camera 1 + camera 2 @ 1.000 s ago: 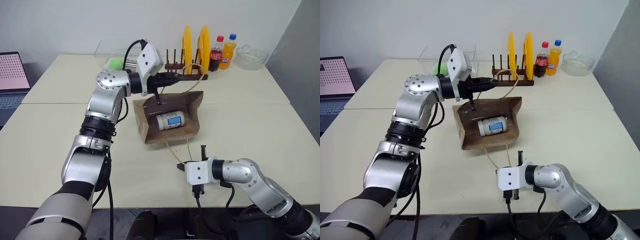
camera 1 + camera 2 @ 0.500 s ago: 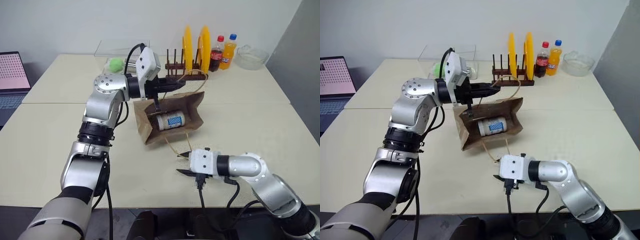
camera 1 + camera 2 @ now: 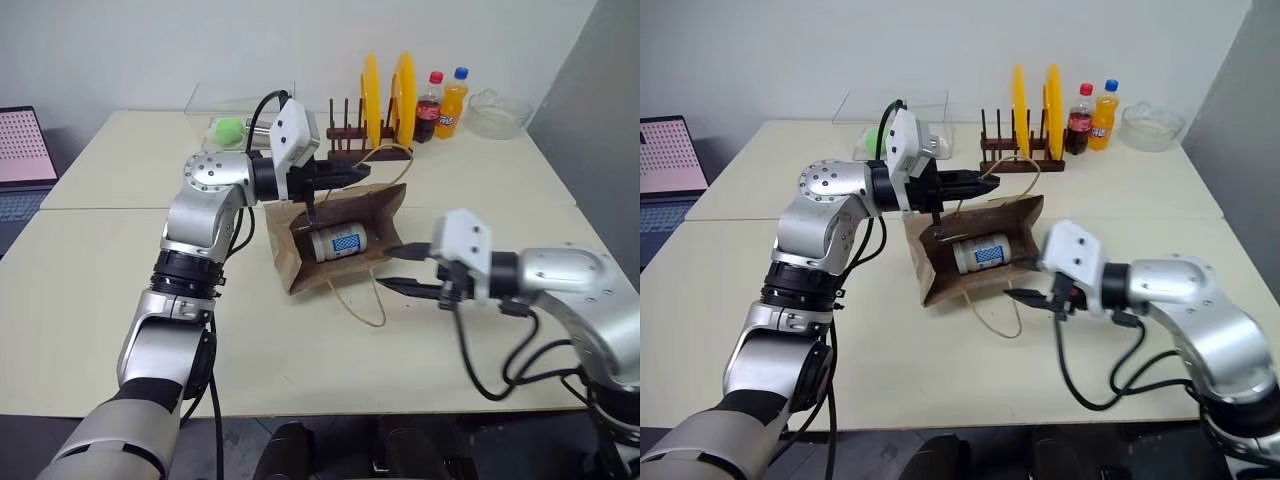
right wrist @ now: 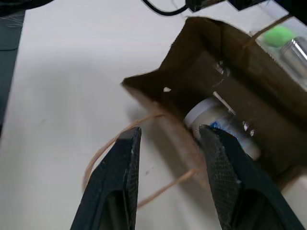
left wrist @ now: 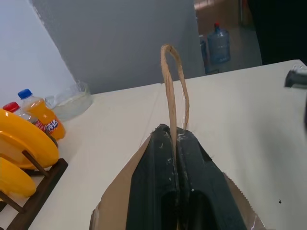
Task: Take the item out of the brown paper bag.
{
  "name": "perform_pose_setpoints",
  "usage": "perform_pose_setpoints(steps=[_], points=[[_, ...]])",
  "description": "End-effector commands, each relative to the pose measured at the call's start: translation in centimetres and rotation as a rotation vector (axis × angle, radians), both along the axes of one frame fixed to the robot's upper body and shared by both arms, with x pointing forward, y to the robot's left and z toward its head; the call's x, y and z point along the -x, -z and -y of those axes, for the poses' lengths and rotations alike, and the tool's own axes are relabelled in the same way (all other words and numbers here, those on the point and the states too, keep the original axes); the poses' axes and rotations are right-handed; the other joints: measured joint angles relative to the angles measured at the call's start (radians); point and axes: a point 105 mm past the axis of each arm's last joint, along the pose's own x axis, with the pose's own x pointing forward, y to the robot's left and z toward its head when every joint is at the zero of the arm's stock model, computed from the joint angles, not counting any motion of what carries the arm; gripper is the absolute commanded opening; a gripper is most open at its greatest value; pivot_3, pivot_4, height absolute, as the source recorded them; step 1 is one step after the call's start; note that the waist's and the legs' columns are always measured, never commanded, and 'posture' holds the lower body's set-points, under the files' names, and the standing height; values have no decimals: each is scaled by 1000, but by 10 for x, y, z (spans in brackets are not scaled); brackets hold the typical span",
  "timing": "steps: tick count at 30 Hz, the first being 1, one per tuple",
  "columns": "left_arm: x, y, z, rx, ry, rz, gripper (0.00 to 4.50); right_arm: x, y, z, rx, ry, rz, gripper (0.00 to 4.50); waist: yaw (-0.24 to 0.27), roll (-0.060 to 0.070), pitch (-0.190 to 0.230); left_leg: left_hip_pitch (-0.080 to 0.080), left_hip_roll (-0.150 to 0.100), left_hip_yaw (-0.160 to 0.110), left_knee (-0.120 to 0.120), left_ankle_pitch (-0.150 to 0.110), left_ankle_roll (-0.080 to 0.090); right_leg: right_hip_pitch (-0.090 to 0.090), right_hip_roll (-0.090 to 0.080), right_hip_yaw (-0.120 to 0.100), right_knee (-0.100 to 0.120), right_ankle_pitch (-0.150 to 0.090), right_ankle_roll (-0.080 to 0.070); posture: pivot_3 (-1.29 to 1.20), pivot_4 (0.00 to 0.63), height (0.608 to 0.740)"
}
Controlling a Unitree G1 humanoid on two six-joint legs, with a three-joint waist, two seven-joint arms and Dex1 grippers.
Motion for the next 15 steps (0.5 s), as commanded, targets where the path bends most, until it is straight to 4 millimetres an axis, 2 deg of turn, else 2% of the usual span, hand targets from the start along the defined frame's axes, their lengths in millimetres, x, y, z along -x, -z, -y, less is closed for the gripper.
perform_pose_setpoints(steps=[1,2,4,7,9,15], points=[[7,-21,-3,31,21,58,0,-31,1,-14,97,33,161,2372,-2,0,0,0,0,0,0,0,0,0,0,0,0,0,0,0,150,740],[7,-21,-3,32,20,57,0,-38,3,-17,123,30,181,2553,-3,0,0,0,0,1,0,0,0,-1,0,1,0,0,0,0,150,740],[7,-22,-4,36,14,58,0,-52,7,-26,155,28,206,3203,-4,0,0,-1,0,1,0,0,0,-1,0,1,0,1,-2,0,150,740],[7,-23,-6,40,7,58,0,-71,15,-37,211,28,241,4379,-6,0,0,-1,0,1,0,0,0,-1,0,1,0,3,-5,0,150,740],[7,-23,-7,41,3,58,0,-80,24,-40,305,10,280,4448,-6,0,0,-1,0,1,0,0,0,-1,-1,0,0,3,-6,0,150,740],[6,-23,-8,42,-5,60,0,-87,35,-44,463,-63,321,4448,-9,0,0,-1,-1,1,0,0,0,-1,-1,1,0,3,-6,0,150,740]])
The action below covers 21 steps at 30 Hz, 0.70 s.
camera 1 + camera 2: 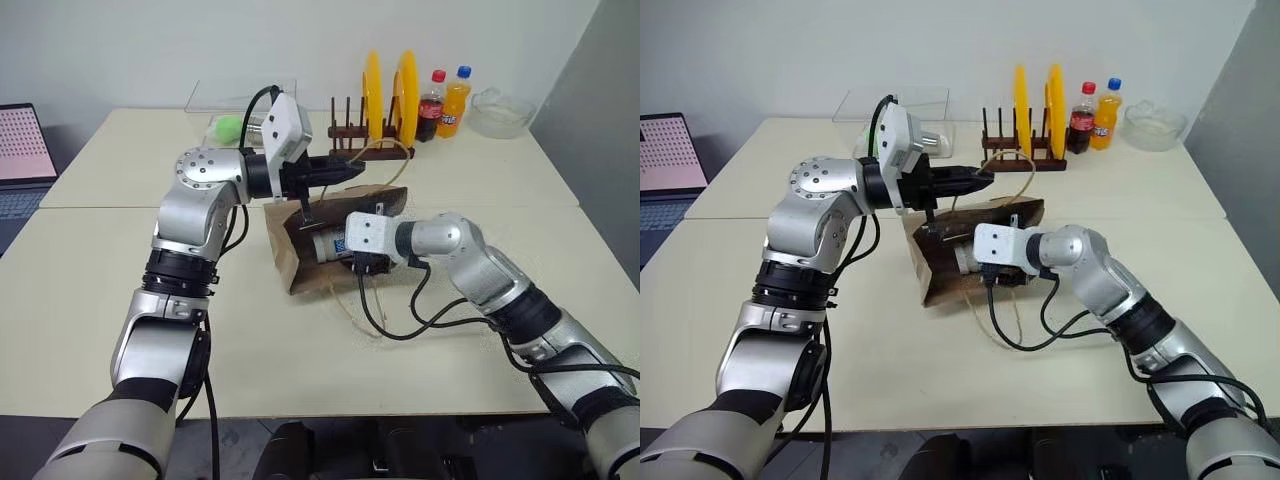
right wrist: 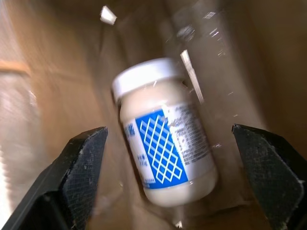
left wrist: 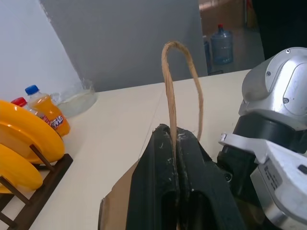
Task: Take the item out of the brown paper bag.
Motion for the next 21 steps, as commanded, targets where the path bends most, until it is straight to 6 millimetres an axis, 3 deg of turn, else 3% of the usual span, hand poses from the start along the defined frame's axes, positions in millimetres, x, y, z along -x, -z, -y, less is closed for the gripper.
perform_pose_setpoints(steps=[1,7,12,15,18,21], points=[[6,-19,-2,35,6,67,0,-7,-9,-6,121,-46,96,4448,-3,0,0,0,0,0,0,0,0,0,0,0,0,0,0,0,150,740],[5,-18,-1,36,7,69,0,-24,1,-8,295,-67,146,4448,-5,0,0,1,0,0,0,0,0,0,0,0,1,0,0,0,150,740],[5,-17,-2,38,1,69,0,-28,11,-15,338,-87,120,4448,-5,0,0,0,0,0,0,0,0,-1,0,0,1,0,0,0,150,740],[3,-15,-3,38,-10,66,0,-29,11,-19,336,-95,122,3903,-5,0,0,1,0,0,0,0,0,-1,0,0,1,0,0,0,150,740],[1,-13,-5,36,-25,63,0,-28,4,-20,318,-105,140,3009,-5,0,0,1,0,0,0,0,0,-1,0,0,1,0,0,0,150,740],[-3,-10,-8,29,-47,63,0,-25,-8,-19,297,-117,163,3010,-5,0,0,0,0,0,0,0,0,-1,0,0,1,0,0,0,150,740]])
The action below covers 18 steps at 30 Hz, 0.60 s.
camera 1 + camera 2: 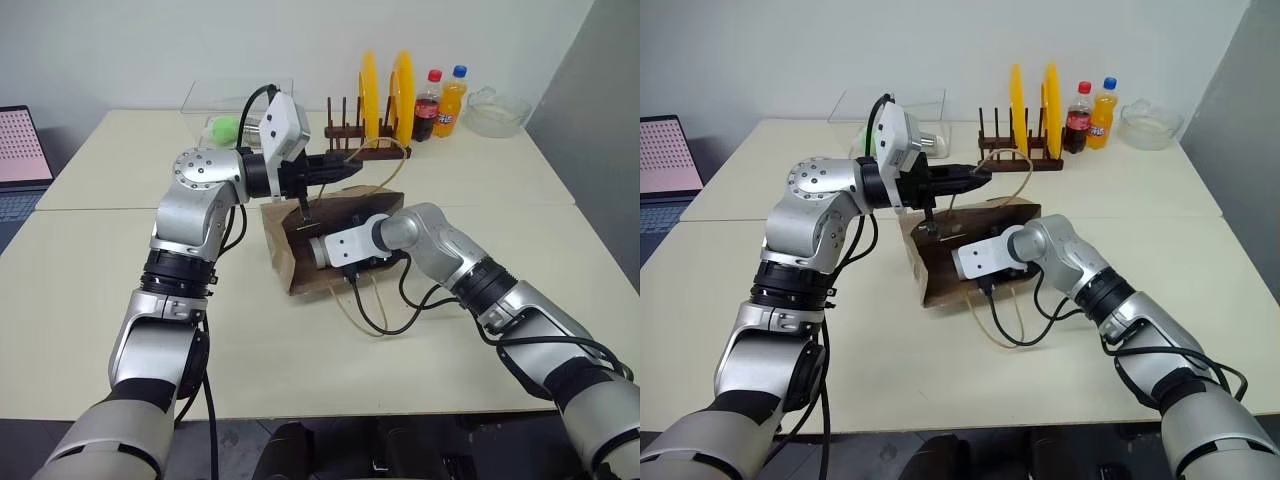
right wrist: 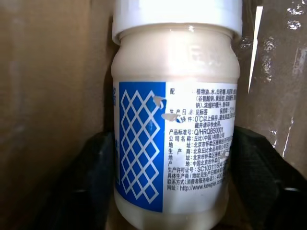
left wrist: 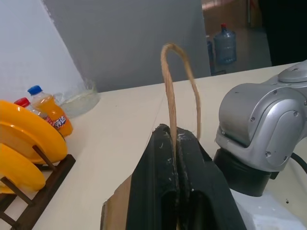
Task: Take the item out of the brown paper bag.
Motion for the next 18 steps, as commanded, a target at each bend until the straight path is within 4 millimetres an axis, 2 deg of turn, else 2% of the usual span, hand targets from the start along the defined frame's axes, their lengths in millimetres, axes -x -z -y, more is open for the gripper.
perform_pose_setpoints(steps=[1,8,14,18], points=[[-2,-10,-8,15,-33,58,0,4,-31,-4,-46,-46,65,3010,0,0,0,0,0,0,0,0,0,0,0,0,0,0,0,0,150,740],[-18,-4,-15,-6,-107,81,0,37,-77,-4,-176,-124,63,3010,1,0,0,-1,0,0,0,0,0,-1,0,0,0,0,0,0,150,740],[-30,-4,-18,-2,-150,102,0,67,-102,12,-289,-160,-30,3010,3,0,0,-1,0,-1,0,0,0,-1,0,-1,0,0,0,0,150,740],[-36,-7,-17,11,-164,112,0,81,-121,34,-378,-164,-73,3010,4,0,0,-1,0,-1,0,0,0,-1,0,-1,-1,0,0,0,150,740]])
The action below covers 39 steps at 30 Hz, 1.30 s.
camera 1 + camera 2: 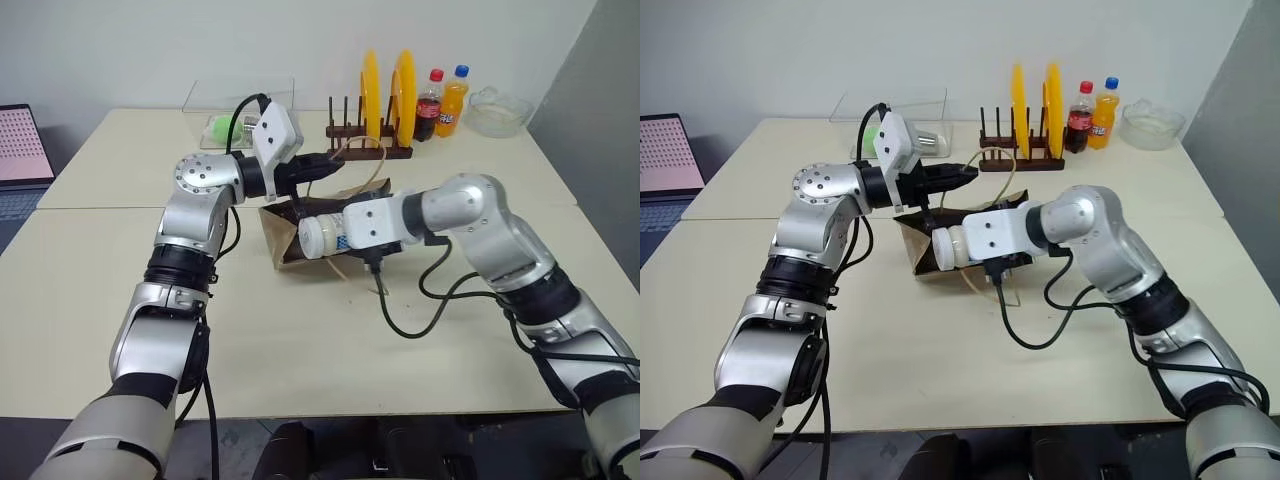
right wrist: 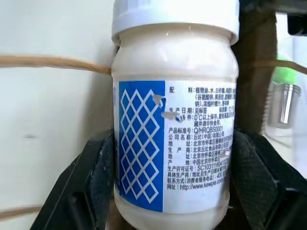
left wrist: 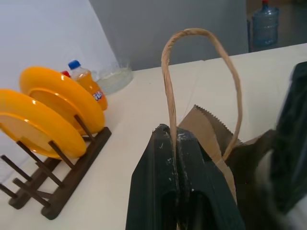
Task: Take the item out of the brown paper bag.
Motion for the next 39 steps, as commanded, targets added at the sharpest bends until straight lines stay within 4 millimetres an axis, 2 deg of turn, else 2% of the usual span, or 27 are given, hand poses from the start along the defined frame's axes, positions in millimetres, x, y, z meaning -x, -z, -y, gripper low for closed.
perform_pose_setpoints(steps=[1,5,7,9,11,13,17,19,24,31,35,39], points=[[-2,-17,0,21,-10,65,0,13,-41,16,-134,-15,42,3010,0,0,0,0,0,0,0,0,0,0,0,0,0,0,0,0,150,740],[-2,-16,2,19,-5,71,0,15,-62,35,-238,51,51,3010,0,0,0,0,0,0,0,0,0,0,0,0,0,0,0,0,150,740],[-2,-16,2,17,-3,73,0,11,-74,57,-272,144,79,3010,0,0,0,0,0,0,0,0,0,0,0,0,0,0,0,0,150,740],[-2,-16,1,21,-4,71,0,0,-76,88,-246,270,119,3010,1,0,0,0,0,0,-1,0,0,0,0,0,0,0,0,0,150,740],[-2,-16,1,26,-4,69,0,-16,-65,122,-159,402,160,3010,4,0,0,0,0,1,-1,0,0,0,0,0,0,0,0,0,150,740],[-2,-17,2,29,-1,67,0,-30,-47,144,-95,481,155,3010,8,0,0,0,-1,1,0,0,0,1,-1,0,-1,0,0,0,150,740],[-2,-18,5,31,6,68,0,-58,-9,167,-5,566,123,3010,-3,0,0,2,0,5,-1,0,0,1,0,3,0,0,0,0,150,740],[-2,-19,5,30,8,69,0,-68,8,174,45,586,94,3010,-7,0,0,2,1,7,-2,0,0,0,0,4,0,0,0,0,150,740],[-1,-20,4,24,12,75,0,-94,40,175,89,616,-2,3010,-12,0,1,3,2,10,-3,0,0,-2,1,6,1,0,0,0,150,740],[-1,-21,0,27,0,83,0,-103,45,178,116,618,-41,3010,-4,0,1,0,1,10,-3,2,-3,-2,0,5,-1,0,0,0,150,740],[-1,-21,-2,27,-5,82,0,-103,47,182,136,621,-65,4349,-4,0,1,0,1,10,-3,2,-3,-2,-1,5,-1,0,0,0,150,740],[-1,-20,-3,27,-9,78,0,-101,42,185,131,613,-66,4433,-4,0,1,1,1,11,-3,2,-3,-2,-1,5,0,0,0,0,150,740]])
